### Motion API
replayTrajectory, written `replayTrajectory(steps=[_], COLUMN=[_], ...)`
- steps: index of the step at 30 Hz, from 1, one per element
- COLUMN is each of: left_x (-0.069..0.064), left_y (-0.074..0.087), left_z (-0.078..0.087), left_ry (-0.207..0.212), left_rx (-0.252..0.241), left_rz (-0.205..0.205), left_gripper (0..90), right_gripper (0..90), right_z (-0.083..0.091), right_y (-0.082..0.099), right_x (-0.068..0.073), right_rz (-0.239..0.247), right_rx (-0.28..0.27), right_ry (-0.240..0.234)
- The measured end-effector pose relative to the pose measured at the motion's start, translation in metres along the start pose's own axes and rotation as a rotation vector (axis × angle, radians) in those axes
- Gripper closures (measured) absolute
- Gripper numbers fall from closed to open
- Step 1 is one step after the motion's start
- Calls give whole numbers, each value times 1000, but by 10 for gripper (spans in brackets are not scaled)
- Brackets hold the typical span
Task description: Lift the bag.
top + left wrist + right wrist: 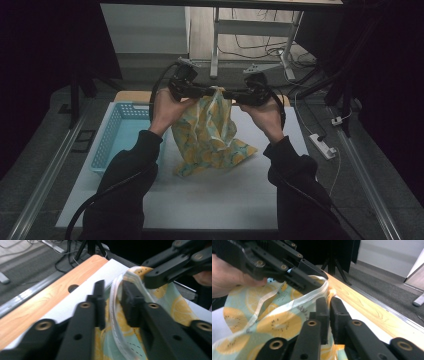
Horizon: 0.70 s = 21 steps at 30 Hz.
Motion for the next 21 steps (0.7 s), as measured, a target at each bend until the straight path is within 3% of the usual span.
replayTrajectory(steps=[5, 11, 21], left_x=[-6, -15, -21], left_y=[1, 11, 46], left_z=[15, 30, 46], left_ry=[-6, -44, -52], left_rx=[-41, -47, -24], left_rz=[-39, -87, -38], left_gripper=[508, 316, 117], right_gripper=[713, 594, 444], right_z=[11, 20, 31], right_y=[-3, 4, 23], right_x=[-3, -3, -1], right_rz=[-22, -31, -30], right_rx=[-29, -42, -50], right_ry=[5, 3, 7])
Point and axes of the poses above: each handheld gripper's, and its own axes: z roughly backward along the jaws, y roughly out of its underside, x roughly to its left, the point moved 7 cm from there along -z, roughly forward along the jaws, and after that the axes turned 11 degrees about y, right-handed, at the moved point
